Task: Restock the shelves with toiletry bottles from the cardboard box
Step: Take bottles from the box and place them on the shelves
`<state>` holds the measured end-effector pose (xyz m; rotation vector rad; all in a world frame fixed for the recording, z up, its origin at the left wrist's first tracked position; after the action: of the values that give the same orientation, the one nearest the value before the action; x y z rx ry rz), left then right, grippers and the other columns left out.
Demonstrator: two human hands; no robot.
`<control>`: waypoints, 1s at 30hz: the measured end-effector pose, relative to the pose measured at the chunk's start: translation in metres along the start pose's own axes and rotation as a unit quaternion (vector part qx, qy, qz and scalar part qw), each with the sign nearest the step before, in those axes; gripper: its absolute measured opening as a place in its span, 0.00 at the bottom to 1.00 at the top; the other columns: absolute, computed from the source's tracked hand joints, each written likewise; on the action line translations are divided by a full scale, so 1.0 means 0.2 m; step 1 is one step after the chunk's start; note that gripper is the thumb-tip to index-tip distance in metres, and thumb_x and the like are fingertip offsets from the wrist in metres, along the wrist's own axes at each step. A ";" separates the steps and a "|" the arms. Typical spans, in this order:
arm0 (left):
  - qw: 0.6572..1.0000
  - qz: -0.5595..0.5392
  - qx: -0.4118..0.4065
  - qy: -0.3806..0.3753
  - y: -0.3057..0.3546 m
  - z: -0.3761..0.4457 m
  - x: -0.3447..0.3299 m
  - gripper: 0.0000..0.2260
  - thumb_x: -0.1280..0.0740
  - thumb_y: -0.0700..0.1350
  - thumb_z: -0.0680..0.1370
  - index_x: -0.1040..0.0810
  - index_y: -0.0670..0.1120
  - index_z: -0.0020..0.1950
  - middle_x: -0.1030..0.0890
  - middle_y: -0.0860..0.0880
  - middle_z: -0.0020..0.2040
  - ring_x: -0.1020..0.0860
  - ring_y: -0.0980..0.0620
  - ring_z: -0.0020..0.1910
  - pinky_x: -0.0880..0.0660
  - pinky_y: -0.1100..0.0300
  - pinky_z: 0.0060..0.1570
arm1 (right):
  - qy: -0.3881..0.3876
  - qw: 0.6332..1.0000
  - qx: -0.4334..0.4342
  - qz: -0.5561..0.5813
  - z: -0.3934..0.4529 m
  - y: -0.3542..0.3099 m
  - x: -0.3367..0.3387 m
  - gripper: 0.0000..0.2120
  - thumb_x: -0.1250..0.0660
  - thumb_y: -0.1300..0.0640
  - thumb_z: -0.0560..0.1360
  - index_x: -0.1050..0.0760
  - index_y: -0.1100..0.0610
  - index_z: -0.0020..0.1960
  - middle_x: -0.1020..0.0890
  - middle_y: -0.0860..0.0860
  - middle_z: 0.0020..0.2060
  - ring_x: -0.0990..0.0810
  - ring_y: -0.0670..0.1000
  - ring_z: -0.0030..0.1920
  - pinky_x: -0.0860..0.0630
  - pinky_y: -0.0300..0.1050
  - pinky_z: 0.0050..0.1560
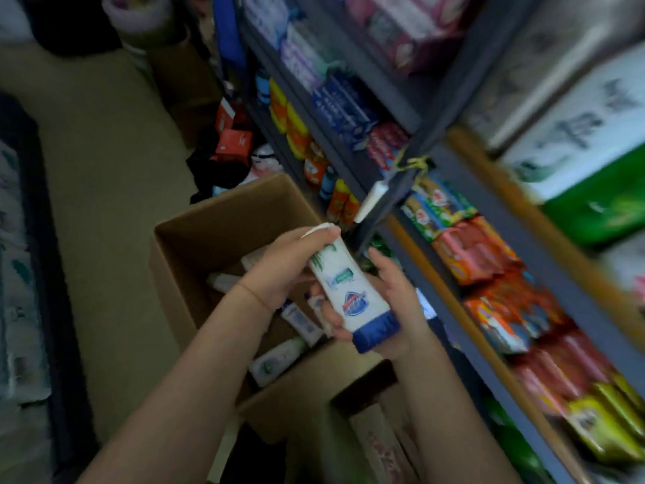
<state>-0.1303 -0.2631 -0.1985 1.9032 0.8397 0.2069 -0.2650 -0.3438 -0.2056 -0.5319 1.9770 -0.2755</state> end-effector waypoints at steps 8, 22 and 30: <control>0.994 0.008 -0.110 0.019 0.08 -0.54 -0.78 0.14 0.34 0.57 0.79 0.20 0.47 0.45 0.19 0.46 0.40 0.21 0.50 0.38 0.28 0.57 0.38 | 0.040 0.974 0.220 -0.038 -1.14 -0.05 -0.09 0.44 0.26 0.34 0.62 0.24 0.63 0.66 0.24 0.65 0.65 0.20 0.65 0.55 0.26 0.58 0.58; 0.881 0.113 -0.397 -0.231 0.15 -1.44 -2.04 0.14 0.45 0.62 0.81 0.29 0.54 0.55 0.21 0.56 0.50 0.20 0.61 0.49 0.24 0.64 0.45 | 0.366 0.648 0.635 -0.207 -2.45 0.02 -0.42 0.12 0.28 0.58 0.72 0.25 0.59 0.52 0.18 0.53 0.37 0.24 0.48 0.30 0.27 0.41 0.29; 0.594 0.342 -0.717 -0.131 0.28 -1.47 -2.43 0.20 0.35 0.47 0.76 0.26 0.43 0.67 0.27 0.46 0.67 0.32 0.46 0.69 0.40 0.55 0.71 | 0.535 0.360 0.668 -0.371 -3.11 -0.03 -0.50 0.11 0.23 0.63 0.69 0.20 0.57 0.49 0.15 0.46 0.44 0.18 0.42 0.42 0.22 0.38 0.43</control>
<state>-0.6082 -0.3708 0.0952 0.4962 -0.3961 0.7684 -0.7803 -0.3248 0.1548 0.0648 1.4340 -3.1301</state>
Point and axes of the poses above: each hand's wrist, its own z-axis towards the middle knuckle, its own x-axis out of the back of the hand, y = z × x, the point moved 1 cm from there along z, towards the middle knuckle
